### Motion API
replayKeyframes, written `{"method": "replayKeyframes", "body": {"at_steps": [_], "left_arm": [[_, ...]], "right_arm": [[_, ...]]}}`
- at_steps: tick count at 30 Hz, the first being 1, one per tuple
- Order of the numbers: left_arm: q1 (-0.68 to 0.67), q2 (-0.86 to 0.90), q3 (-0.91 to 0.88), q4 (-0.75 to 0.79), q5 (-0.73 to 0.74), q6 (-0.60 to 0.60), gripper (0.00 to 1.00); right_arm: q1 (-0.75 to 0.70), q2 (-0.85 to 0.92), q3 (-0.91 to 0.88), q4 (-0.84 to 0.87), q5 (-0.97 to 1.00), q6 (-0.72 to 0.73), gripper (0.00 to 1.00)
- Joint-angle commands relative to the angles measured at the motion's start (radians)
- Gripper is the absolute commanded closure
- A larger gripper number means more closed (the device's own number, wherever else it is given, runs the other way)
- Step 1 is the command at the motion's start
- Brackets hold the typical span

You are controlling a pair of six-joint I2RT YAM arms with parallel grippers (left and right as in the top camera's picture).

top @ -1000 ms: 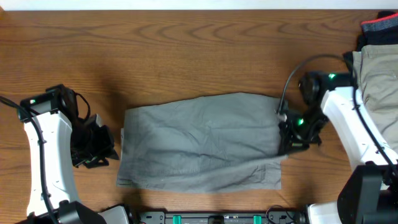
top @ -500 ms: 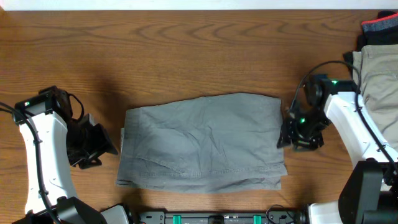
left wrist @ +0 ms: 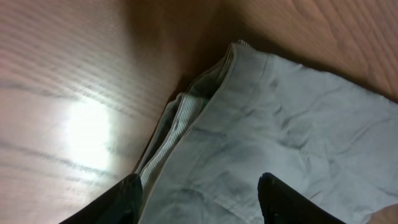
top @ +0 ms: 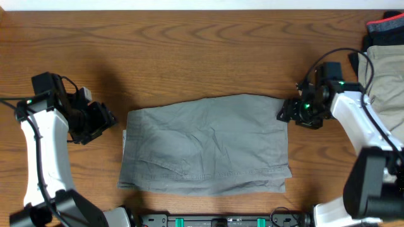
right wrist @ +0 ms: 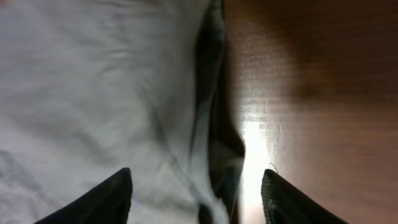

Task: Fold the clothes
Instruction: 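Lower the folded edge onto the near hem and release both grippers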

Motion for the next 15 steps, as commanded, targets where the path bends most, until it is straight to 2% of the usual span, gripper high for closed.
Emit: {"method": "replayKeyframes", "body": {"at_steps": [1, 4, 6, 8, 9, 15], "left_arm": [[-0.006, 0.063, 0.004, 0.0, 0.036, -0.005, 0.38], [-0.014, 0.111, 0.004, 0.005, 0.036, -0.006, 0.38], [-0.018, 0.135, 0.004, 0.015, 0.037, -0.006, 0.38], [-0.019, 0.152, 0.004, 0.026, 0.043, -0.006, 0.38], [-0.02, 0.156, 0.004, 0.034, 0.048, -0.006, 0.38], [-0.02, 0.157, 0.005, 0.097, 0.066, -0.006, 0.38]], "right_arm": [[-0.003, 0.079, -0.023, 0.023, -0.048, -0.019, 0.44], [0.014, 0.139, -0.025, 0.044, -0.235, -0.163, 0.57], [0.033, 0.163, -0.025, 0.054, -0.301, -0.222, 0.73], [0.052, 0.167, -0.025, 0.072, -0.304, -0.241, 0.92], [0.057, 0.167, -0.024, 0.086, -0.293, -0.241, 0.99], [0.012, 0.167, 0.002, 0.288, -0.079, -0.034, 0.99]]}}
